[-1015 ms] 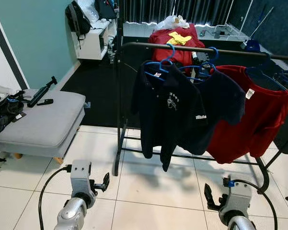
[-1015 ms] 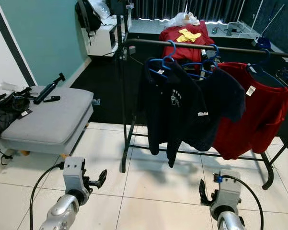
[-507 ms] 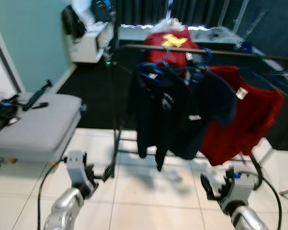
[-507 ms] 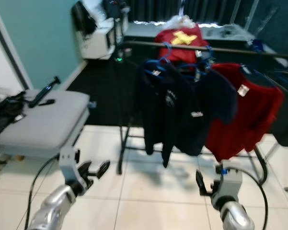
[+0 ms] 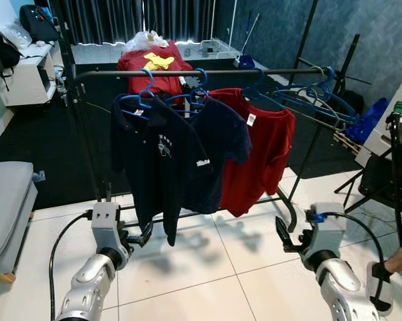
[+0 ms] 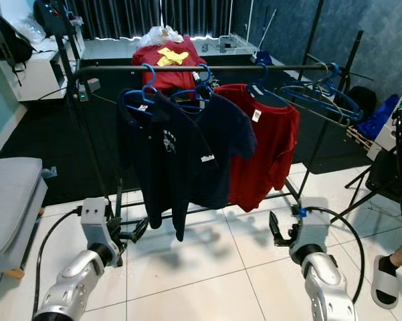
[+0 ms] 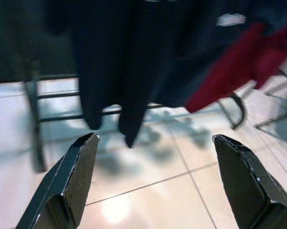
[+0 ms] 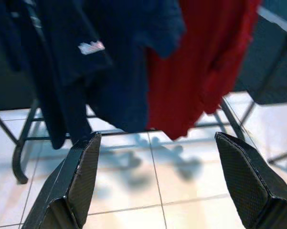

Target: Hang hanger

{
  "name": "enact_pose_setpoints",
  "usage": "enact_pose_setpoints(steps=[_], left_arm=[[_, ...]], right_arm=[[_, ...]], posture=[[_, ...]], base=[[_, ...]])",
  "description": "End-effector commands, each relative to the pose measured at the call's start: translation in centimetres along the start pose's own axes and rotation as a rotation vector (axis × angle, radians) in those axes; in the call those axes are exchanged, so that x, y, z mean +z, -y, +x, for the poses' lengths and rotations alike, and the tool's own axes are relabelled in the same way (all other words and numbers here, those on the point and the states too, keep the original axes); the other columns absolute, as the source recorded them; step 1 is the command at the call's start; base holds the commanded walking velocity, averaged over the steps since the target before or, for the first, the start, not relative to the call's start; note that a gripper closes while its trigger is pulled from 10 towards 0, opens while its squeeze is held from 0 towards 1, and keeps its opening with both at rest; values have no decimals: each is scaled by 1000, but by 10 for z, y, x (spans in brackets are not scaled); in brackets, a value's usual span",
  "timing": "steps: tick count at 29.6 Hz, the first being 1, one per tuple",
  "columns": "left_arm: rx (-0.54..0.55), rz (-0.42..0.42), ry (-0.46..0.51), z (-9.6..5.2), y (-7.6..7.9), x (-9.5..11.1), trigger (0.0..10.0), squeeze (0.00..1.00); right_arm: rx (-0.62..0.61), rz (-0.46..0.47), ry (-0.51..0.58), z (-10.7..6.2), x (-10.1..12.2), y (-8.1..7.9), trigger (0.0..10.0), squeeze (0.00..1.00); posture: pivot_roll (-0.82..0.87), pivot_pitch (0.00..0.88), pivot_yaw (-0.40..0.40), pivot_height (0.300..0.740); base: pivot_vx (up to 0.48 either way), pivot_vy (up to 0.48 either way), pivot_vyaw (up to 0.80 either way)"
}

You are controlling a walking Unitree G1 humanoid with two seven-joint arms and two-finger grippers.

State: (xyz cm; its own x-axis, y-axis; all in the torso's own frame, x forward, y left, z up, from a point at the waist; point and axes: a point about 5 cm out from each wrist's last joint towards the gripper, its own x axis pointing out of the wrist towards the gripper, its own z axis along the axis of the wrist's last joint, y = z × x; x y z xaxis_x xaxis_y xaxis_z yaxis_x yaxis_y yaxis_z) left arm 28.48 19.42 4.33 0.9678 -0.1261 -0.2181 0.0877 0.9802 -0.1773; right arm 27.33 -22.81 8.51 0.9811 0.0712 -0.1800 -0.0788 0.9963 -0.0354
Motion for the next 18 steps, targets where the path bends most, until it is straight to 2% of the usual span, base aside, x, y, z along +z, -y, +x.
enact_pose_setpoints(steps=[1, 10, 11, 18], left_arm=[[50, 38, -26, -5, -8, -7, 10000, 0], [80, 43, -37, -10, -11, -12, 10000, 0], [91, 48, -50, -16, -10, -17, 10000, 0], [108, 60, -63, -20, -12, -19, 10000, 0]], right_arm=[[46, -24, 30, 2, 8, -4, 10000, 0], [64, -34, 42, 3, 11, -5, 10000, 0], [62, -31, 62, 3, 17, -4, 10000, 0], [66, -20, 103, 4, 28, -1, 10000, 0]], posture=[[36, 0, -40, 740], [37, 0, -39, 740], [32, 0, -34, 740], [33, 0, -34, 740]], base=[[371, 0, 0], [409, 0, 0], [431, 0, 0], [429, 0, 0]])
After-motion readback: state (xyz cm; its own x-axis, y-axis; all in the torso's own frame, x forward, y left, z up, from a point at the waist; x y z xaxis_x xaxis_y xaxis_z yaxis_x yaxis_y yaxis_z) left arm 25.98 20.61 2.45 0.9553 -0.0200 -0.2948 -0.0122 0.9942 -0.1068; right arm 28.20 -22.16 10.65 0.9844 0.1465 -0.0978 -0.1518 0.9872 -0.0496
